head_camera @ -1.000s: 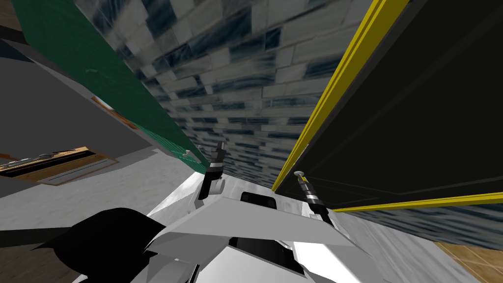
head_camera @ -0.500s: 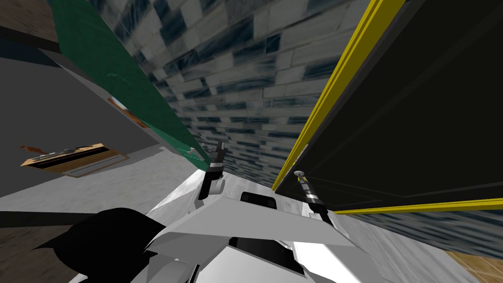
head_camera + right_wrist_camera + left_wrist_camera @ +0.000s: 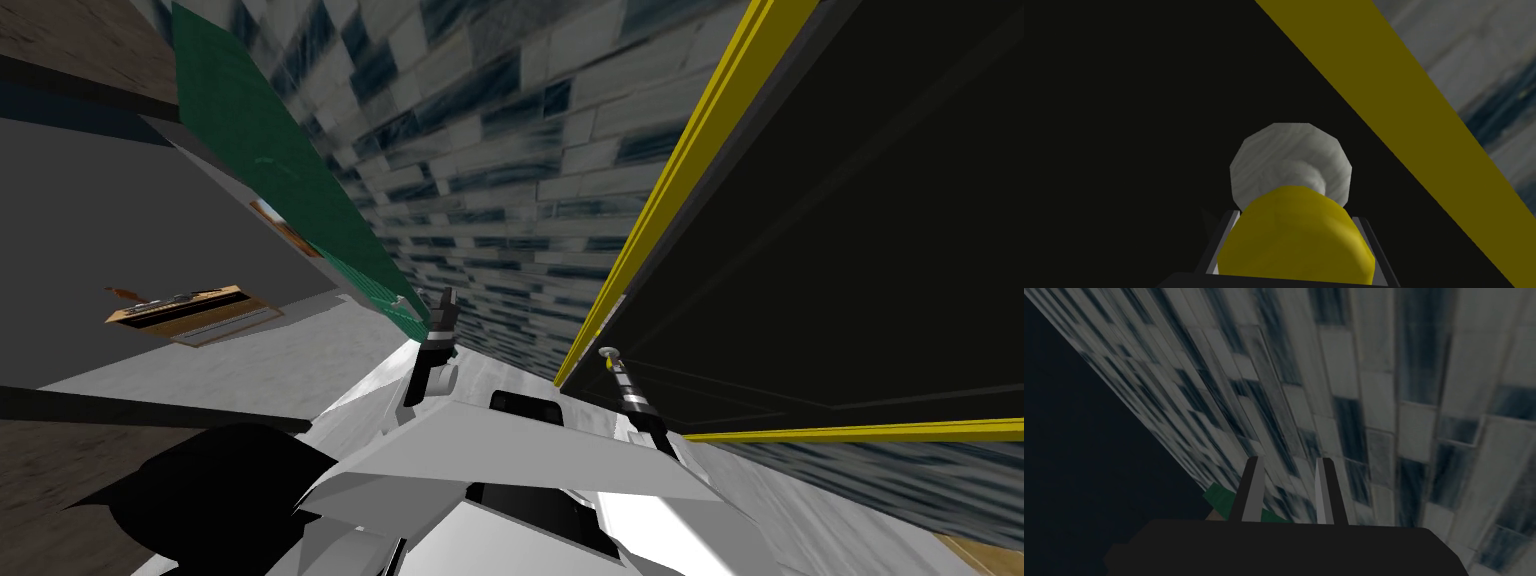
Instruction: Pull the door open
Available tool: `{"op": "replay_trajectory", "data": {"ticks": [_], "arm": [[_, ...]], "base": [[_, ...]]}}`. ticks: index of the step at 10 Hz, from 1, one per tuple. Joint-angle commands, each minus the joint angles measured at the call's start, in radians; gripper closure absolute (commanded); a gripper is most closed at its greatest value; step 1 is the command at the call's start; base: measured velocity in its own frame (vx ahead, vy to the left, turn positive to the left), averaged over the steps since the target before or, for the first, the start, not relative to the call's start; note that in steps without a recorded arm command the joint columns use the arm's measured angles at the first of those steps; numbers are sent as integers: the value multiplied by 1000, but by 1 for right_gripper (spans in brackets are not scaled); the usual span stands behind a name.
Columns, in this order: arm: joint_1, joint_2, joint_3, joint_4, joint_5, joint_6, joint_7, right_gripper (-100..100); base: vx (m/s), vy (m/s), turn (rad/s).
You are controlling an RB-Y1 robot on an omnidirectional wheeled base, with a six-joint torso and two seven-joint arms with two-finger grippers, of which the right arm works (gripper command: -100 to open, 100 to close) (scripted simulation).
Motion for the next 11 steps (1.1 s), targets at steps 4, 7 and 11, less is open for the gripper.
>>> {"op": "replay_trajectory", "data": {"ticks": [4,7,11], "arm": [[-4,5,6,-1,-37,9,-120,100],[-6,6,7,-1,-49,12,-177,100],[-11,9,12,0,-87,20,-293,100]], "base": [[-40,-18,64],[-37,-19,44],[-46,-22,67]]}}
